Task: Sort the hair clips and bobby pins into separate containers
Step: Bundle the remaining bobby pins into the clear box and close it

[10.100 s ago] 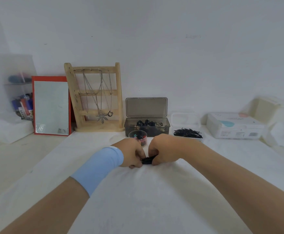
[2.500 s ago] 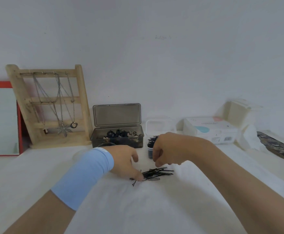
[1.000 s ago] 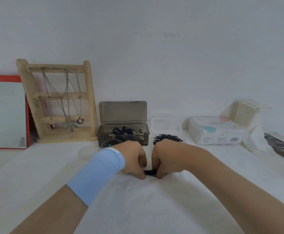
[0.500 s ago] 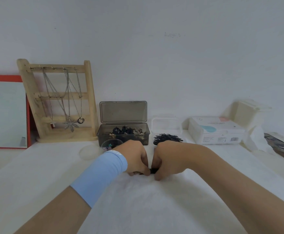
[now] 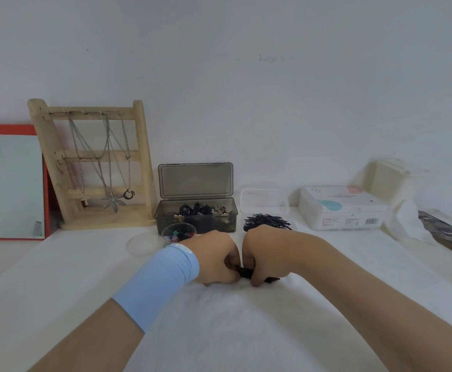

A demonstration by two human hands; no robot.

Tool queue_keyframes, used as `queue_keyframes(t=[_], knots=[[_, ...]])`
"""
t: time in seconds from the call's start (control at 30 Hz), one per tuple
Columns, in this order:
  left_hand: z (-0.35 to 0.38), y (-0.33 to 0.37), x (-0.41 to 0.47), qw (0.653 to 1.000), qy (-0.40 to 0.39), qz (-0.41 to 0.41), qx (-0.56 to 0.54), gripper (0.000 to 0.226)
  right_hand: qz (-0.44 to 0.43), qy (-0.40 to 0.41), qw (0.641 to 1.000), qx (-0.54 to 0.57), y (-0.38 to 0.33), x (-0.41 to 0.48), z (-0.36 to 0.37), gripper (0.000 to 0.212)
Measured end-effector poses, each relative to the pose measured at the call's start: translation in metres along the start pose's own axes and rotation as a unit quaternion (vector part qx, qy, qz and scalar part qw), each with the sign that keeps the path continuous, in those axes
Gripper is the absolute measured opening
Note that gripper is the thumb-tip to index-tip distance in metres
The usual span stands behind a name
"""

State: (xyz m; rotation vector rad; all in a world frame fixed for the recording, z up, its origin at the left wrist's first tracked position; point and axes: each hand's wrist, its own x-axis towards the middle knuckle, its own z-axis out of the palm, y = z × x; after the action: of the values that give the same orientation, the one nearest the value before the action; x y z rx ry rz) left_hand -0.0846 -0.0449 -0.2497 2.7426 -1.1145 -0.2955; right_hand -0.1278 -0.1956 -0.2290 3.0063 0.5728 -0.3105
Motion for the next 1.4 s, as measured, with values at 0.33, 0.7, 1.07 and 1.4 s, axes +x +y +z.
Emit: queue_keyframes(t=[0.33,0.7,1.07,1.4], knots=[[-0.006,-0.009,0.008,0.960,0.189,0.038,-0.201,0.014,0.046,0.044,0.996,0.062,0.031,-0.016,-0.026,0.011],[-0.010,0.008,0.042,0.985,0.167,0.022,-0.024,0.006,0.153,0.234,0.949,0.145,0.084,-0.005,-0.022,0.019],[-0.014,-0.008,0.024,0.974,0.204,0.059,-0.072,0.008,0.109,0.160,0.977,0.084,0.066,-0.003,-0.020,0.011],[-0.010,0.007,0.046,0.960,0.231,0.064,-0.146,0.036,0.096,0.191,0.952,0.218,0.082,-0.001,-0.013,0.033]])
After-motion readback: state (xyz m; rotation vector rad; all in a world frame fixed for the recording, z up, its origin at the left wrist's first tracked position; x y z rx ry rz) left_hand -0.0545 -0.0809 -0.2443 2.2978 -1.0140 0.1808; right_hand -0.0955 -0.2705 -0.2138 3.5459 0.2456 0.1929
